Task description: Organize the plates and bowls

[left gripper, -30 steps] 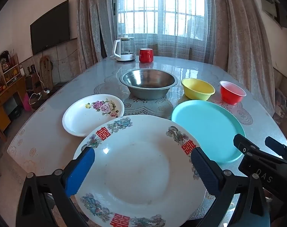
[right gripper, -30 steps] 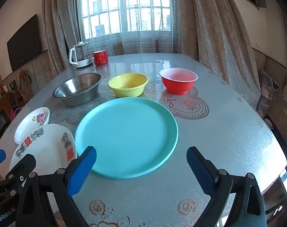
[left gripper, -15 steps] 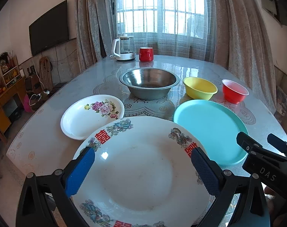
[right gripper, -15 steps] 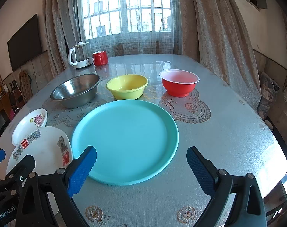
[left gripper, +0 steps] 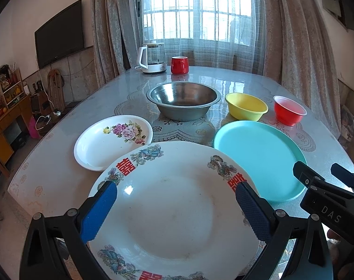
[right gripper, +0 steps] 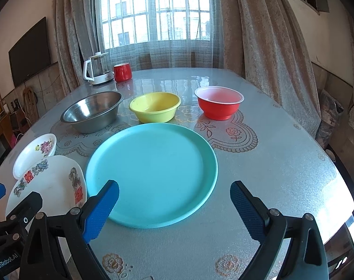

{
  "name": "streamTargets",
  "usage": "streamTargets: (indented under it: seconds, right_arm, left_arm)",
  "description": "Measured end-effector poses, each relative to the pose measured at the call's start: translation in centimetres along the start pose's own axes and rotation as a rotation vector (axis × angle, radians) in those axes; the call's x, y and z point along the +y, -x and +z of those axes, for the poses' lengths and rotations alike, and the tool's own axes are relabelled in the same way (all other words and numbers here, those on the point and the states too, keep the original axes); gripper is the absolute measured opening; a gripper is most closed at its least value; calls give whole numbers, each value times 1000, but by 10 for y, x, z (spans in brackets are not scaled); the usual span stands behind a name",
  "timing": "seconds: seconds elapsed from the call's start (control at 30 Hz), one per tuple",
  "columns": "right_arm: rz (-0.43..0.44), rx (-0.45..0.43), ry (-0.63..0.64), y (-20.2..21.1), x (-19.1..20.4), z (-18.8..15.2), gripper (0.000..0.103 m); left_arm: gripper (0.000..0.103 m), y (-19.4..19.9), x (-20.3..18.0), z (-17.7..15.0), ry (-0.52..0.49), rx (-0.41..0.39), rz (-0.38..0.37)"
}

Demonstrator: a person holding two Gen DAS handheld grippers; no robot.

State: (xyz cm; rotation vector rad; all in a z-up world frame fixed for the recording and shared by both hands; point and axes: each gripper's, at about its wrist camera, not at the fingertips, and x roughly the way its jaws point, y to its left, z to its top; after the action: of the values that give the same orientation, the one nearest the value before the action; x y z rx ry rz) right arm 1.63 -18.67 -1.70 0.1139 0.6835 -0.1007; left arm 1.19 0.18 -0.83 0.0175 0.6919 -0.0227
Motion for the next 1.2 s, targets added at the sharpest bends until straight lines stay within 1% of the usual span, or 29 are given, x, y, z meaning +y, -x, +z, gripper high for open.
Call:
streamTargets:
  seconds: [0.73, 0.83, 1.03, 1.2]
  right_arm:
    - [-2, -3, -6, 0, -5, 2, 98]
    - [-1, -3, -10, 0, -6, 2, 98]
    - [2, -14, -13, 2, -7, 2, 98]
    - [5, -6, -9, 2, -7, 0, 98]
  left_arm:
    - [102, -1, -3, 3, -14, 1, -2]
    - [102, -1, -6, 4, -18, 2, -13]
    - [102, 1, -9, 4, -33, -1, -10]
    - [102, 1, -10, 5, -38, 3, -21]
